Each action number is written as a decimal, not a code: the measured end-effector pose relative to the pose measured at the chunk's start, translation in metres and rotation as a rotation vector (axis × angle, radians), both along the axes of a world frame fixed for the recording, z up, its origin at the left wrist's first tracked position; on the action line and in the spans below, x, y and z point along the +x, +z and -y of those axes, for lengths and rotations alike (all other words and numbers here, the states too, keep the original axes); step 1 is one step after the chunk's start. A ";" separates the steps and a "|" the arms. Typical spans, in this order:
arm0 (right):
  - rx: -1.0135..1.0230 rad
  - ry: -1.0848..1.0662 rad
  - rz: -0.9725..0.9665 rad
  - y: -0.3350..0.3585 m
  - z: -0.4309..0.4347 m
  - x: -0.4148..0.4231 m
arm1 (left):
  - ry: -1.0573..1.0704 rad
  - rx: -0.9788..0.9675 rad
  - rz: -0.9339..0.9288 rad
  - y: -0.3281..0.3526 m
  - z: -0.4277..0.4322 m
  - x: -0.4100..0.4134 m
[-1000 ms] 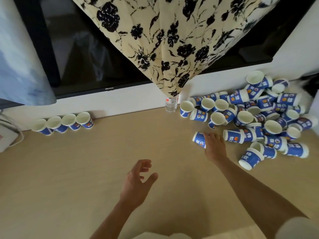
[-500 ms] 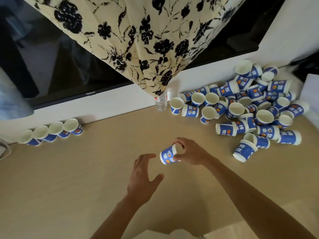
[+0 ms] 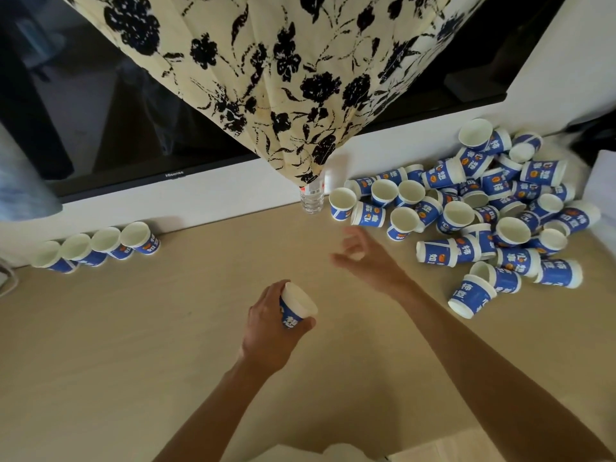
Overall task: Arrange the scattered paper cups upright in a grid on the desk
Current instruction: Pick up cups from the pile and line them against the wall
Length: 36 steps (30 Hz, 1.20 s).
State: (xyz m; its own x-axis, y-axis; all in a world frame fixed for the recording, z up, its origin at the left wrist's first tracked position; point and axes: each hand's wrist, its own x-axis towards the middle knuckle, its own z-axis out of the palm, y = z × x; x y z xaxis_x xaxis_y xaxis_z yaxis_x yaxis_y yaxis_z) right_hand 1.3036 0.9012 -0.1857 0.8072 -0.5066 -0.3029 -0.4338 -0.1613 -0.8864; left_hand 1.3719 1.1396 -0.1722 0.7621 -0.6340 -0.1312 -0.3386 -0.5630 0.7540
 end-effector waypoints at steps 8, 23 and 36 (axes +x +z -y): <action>-0.740 -0.269 -0.467 -0.066 0.122 0.002 | 0.092 -0.042 -0.094 0.001 -0.031 -0.007; -0.529 -0.361 -0.157 -0.090 0.060 0.020 | 0.415 -0.085 -0.106 0.003 -0.109 0.009; -0.115 -0.020 0.061 -0.063 -0.134 0.153 | 0.704 -0.228 -0.175 -0.002 -0.155 0.049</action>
State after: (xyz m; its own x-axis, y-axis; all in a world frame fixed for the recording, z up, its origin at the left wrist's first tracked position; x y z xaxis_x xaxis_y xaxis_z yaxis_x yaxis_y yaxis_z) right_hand 1.4563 1.0347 -0.2491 0.8117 -0.5514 -0.1928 -0.3841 -0.2551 -0.8874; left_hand 1.4212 1.2949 -0.1741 0.9768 -0.0314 -0.2118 0.1786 -0.4257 0.8870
